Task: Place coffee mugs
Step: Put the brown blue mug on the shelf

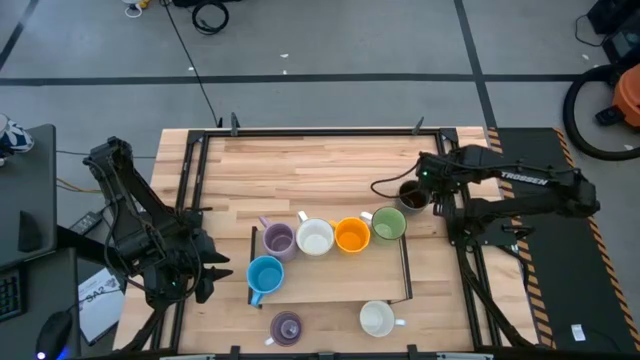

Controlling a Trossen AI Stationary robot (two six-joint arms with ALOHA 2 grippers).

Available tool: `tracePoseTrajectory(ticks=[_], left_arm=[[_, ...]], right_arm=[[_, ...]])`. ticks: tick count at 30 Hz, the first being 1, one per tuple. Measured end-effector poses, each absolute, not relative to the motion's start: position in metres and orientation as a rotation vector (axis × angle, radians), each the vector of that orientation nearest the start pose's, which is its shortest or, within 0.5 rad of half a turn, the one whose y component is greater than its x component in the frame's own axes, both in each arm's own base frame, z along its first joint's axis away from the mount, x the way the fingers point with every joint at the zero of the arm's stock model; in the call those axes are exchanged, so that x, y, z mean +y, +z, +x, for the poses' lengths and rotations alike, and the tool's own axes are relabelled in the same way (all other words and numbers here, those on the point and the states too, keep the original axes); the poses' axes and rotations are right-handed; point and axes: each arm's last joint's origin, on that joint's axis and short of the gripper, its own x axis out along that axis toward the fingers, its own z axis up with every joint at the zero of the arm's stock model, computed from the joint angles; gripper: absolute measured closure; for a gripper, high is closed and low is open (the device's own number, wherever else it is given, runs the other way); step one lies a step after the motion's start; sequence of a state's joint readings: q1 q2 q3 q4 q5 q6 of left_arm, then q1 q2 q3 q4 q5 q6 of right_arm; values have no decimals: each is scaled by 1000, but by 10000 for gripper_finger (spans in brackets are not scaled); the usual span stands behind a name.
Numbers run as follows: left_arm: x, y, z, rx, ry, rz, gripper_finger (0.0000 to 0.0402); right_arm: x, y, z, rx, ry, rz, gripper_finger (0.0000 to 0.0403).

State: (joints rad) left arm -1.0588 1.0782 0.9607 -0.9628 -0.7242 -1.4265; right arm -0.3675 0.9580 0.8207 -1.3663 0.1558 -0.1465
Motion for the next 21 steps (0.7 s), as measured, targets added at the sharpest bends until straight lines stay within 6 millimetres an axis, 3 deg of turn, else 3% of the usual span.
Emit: tracePoseTrajectory(ticks=[5,14,21], left_arm=[[-154,288,109,698,213,-521,225],[-155,289,109,695,210,-527,225],[-155,289,109,694,210,-529,225]], right_arm=[[-53,247,115,1530,-232,86,240],[-57,225,113,1560,-244,88,240],[-60,222,117,1513,-263,71,240]])
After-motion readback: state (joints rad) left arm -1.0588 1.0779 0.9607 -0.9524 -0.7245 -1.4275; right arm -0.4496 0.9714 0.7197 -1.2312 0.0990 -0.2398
